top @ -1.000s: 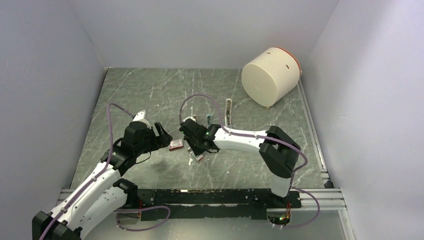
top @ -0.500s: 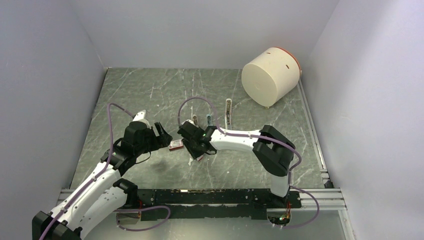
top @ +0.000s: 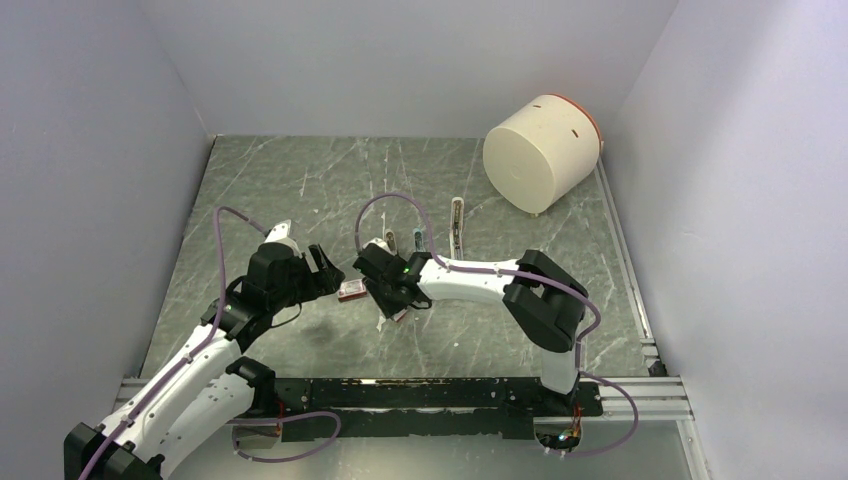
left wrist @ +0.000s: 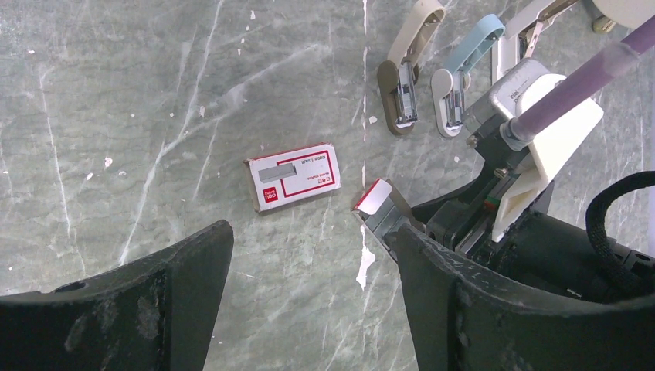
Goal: Load the staples into the stapler
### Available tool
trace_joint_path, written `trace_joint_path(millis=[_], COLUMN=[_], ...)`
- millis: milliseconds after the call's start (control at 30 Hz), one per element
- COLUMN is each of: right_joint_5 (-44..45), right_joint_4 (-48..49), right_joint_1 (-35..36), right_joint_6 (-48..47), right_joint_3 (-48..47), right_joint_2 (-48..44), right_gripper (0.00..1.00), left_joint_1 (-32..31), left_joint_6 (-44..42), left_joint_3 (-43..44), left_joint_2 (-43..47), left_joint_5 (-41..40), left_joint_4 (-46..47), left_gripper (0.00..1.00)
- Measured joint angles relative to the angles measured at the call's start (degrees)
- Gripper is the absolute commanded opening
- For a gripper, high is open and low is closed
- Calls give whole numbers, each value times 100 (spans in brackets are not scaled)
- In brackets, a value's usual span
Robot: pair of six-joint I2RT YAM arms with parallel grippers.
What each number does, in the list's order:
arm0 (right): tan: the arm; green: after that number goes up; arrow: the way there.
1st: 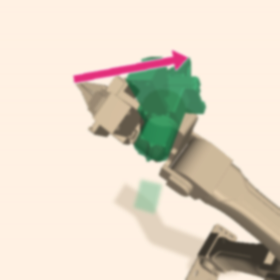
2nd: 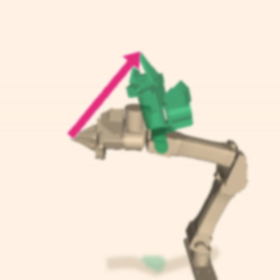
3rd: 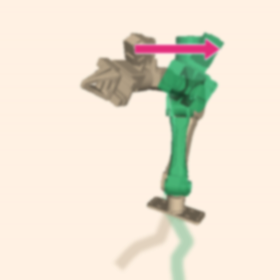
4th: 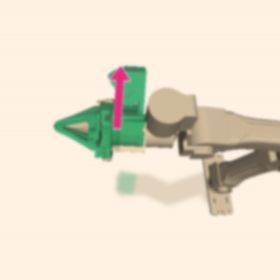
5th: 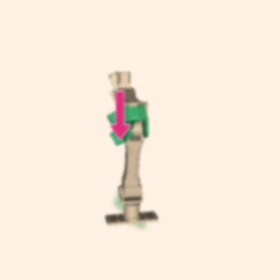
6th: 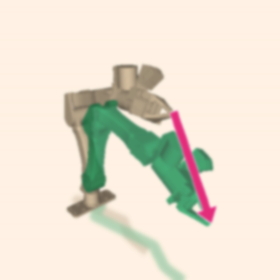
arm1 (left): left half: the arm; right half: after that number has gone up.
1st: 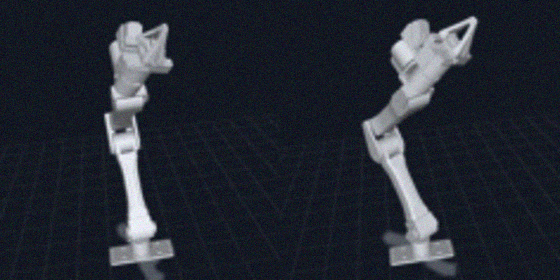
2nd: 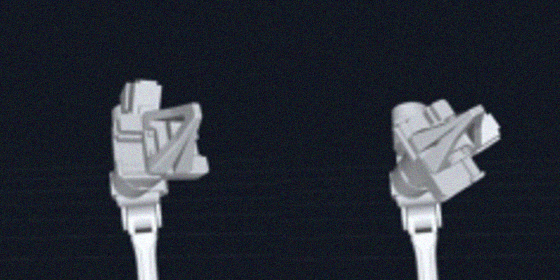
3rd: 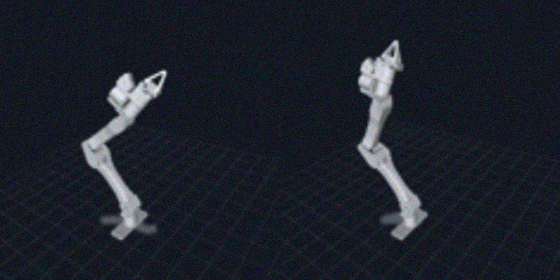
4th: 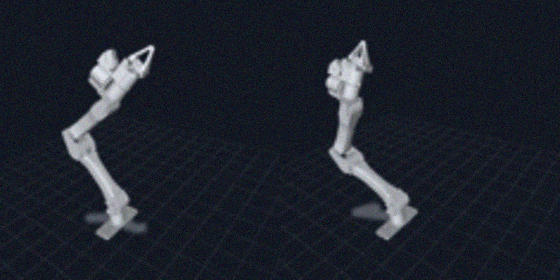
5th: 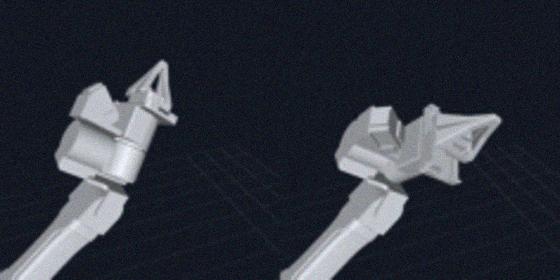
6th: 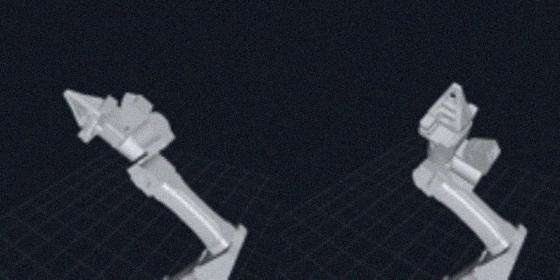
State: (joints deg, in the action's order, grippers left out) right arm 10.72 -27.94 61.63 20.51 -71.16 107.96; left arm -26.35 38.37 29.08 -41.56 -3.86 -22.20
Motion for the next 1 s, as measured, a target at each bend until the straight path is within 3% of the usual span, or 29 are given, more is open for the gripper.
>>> trace_joint_path(millis=[633, 1000], right_joint_5=[-192, -94], right_joint_4=[33, 20], right_joint_1=[0, 0], right_joint_6=[-42, -42], right_joint_3=[-17, -42], right_joint_2=[76, 79], right_gripper=[43, 32], left_joint_1=[0, 0], left_joint_6=[-2, -2], left_joint_3=[0, 0], left_joint_2=[0, 0], left_joint_5=[0, -2], left_joint_4=[-2, -2], left_gripper=[82, 82])
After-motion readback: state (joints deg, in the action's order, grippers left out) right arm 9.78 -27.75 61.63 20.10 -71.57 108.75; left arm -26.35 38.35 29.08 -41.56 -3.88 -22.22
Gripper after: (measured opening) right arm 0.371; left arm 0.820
